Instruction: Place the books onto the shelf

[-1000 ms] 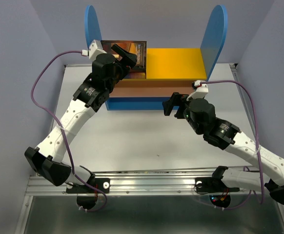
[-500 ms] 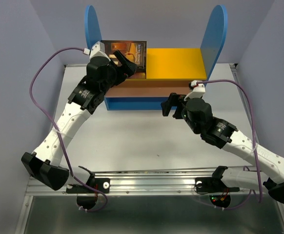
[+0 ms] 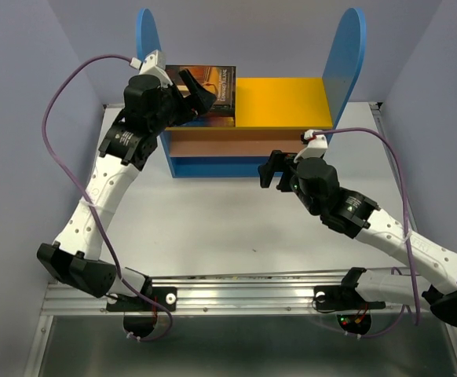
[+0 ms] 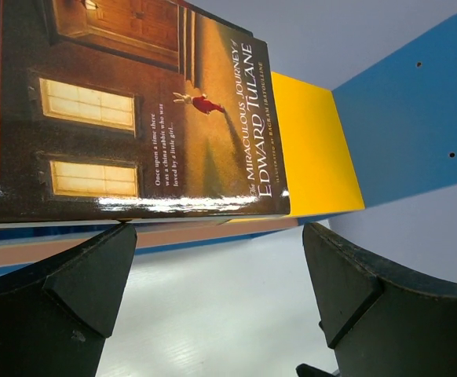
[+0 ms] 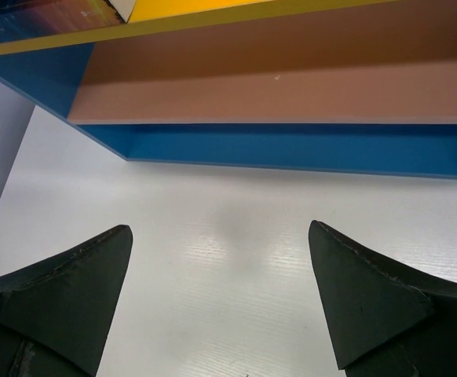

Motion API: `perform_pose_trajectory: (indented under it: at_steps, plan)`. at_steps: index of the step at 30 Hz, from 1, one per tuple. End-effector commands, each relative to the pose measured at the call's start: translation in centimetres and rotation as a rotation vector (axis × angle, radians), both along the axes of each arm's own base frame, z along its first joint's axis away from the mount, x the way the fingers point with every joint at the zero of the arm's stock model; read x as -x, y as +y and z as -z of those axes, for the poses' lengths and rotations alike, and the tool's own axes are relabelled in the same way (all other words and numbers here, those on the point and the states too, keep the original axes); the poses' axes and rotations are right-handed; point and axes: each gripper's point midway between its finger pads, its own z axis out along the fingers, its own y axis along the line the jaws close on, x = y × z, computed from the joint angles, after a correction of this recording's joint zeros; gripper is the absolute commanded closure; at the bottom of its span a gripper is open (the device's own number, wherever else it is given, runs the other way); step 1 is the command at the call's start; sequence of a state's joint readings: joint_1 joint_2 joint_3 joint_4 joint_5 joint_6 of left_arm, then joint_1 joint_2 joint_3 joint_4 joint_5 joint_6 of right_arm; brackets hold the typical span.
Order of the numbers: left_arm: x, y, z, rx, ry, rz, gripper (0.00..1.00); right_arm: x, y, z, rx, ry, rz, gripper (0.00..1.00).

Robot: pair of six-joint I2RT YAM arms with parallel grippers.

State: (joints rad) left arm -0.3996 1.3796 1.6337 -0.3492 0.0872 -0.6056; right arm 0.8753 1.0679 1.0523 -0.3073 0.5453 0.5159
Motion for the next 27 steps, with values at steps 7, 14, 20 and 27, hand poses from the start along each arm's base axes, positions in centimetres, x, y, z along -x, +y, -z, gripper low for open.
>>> perform_pose_trajectory:
  at_steps: [7, 14, 20, 27]
  plan:
    - [-1.3, -0.4, -0.7, -0.024, -0.007, 0.075, 0.01, -0.4, -0.3, -2.8, -0.035, -0.056, 0.016, 0.00]
    - [0.8, 0.0, -1.5, -0.006, -0.043, 0.096, 0.01, -0.3, -0.3, -2.6, -0.029, -0.054, 0.007, 0.00]
    - [4.7, 1.3, -1.2, -0.002, -0.082, 0.108, 0.01, -0.3, -0.7, -2.4, -0.008, -0.059, 0.017, 0.00]
    - [8.6, 10.8, 9.4, -0.057, 0.155, -0.376, 0.01, 0.2, -5.3, 2.3, 0.039, 0.027, 0.184, 0.00]
